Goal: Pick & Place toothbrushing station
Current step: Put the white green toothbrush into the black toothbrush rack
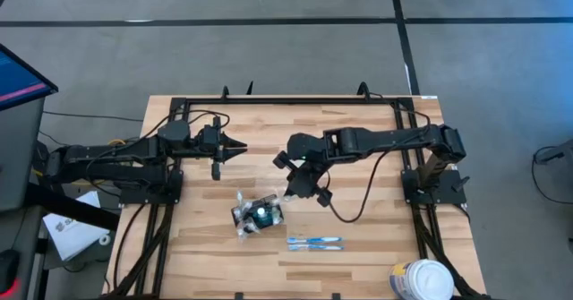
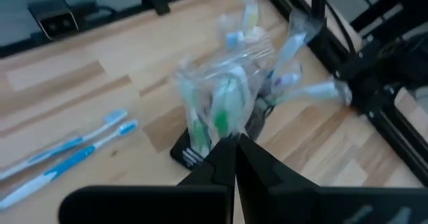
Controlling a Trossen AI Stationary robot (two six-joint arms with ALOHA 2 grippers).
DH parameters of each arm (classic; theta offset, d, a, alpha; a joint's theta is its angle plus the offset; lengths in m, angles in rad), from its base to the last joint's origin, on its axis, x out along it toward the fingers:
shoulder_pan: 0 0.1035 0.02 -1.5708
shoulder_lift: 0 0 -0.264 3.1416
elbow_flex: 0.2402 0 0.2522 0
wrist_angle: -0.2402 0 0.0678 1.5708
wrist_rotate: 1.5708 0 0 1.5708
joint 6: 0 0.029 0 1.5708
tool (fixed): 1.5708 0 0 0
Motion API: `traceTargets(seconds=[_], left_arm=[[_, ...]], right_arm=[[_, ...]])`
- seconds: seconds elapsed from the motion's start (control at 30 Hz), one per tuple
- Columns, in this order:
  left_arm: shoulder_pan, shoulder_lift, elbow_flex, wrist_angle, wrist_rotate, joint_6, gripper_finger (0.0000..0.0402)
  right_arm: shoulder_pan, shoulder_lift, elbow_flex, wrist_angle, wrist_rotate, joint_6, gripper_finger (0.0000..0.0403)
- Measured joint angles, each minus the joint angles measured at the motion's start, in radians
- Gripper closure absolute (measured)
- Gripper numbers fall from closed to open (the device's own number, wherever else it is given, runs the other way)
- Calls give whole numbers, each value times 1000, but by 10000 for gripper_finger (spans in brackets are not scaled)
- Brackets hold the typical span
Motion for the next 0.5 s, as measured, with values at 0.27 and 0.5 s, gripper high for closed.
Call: traceTargets(seconds=[0.27, 0.5], left_arm=[[0, 0, 0, 0, 0, 0, 349], [0, 0, 0, 0, 0, 0, 349]], right_arm=[[19, 0, 4, 82, -51, 15, 403], [19, 0, 4, 95, -54, 10, 403]])
